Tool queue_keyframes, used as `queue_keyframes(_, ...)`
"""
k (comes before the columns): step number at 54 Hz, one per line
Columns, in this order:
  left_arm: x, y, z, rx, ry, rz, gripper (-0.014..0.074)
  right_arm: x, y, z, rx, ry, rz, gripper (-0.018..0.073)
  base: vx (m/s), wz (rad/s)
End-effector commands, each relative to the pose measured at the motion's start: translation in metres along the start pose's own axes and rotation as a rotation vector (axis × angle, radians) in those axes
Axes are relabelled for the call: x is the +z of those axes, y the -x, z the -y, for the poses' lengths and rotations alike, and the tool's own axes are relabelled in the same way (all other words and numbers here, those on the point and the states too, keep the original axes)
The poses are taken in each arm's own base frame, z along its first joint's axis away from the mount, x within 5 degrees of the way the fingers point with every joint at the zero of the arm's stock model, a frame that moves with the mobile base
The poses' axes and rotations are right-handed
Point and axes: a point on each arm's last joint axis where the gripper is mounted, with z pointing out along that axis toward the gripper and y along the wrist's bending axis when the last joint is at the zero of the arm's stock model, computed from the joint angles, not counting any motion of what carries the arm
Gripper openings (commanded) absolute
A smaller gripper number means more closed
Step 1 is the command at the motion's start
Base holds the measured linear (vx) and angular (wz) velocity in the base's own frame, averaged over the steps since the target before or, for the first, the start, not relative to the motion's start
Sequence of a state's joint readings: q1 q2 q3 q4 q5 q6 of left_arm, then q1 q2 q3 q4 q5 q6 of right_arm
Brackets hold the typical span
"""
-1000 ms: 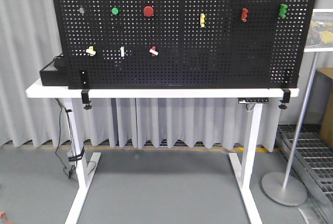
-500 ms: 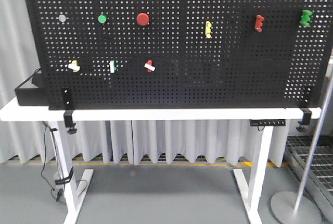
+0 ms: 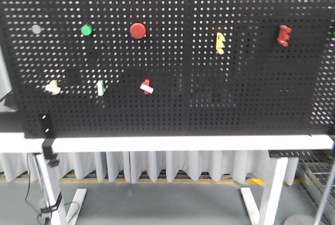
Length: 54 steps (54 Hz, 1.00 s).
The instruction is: Rotate knob clockwise with right arm
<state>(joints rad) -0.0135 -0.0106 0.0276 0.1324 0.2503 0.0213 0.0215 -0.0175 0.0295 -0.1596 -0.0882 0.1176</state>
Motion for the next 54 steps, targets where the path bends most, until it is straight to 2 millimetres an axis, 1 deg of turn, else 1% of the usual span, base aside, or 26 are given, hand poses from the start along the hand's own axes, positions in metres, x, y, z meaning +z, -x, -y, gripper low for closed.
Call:
queue_keyframes(1,0.001,-0.001,0.0014,-0.009,-0.005,0.066,-0.0006,-0.0006,0.0026,-0.0011,-0.011,0.009,0.068,-0.0006,0.33,-0.01)
queue_keyframes(30,0.001,-0.001,0.0014,-0.009,-0.005,0.066,-0.0006,-0.0006,0.0026,-0.0011,-0.011,0.009,0.068,-0.0006,0.29,-0.01)
queue_keyframes(54,0.001,-0.001,0.0014,-0.009,-0.005,0.066,-0.0006,-0.0006,0.0026,-0.0011,-0.011,0.009,0.068,-0.0006,0.17,0.0)
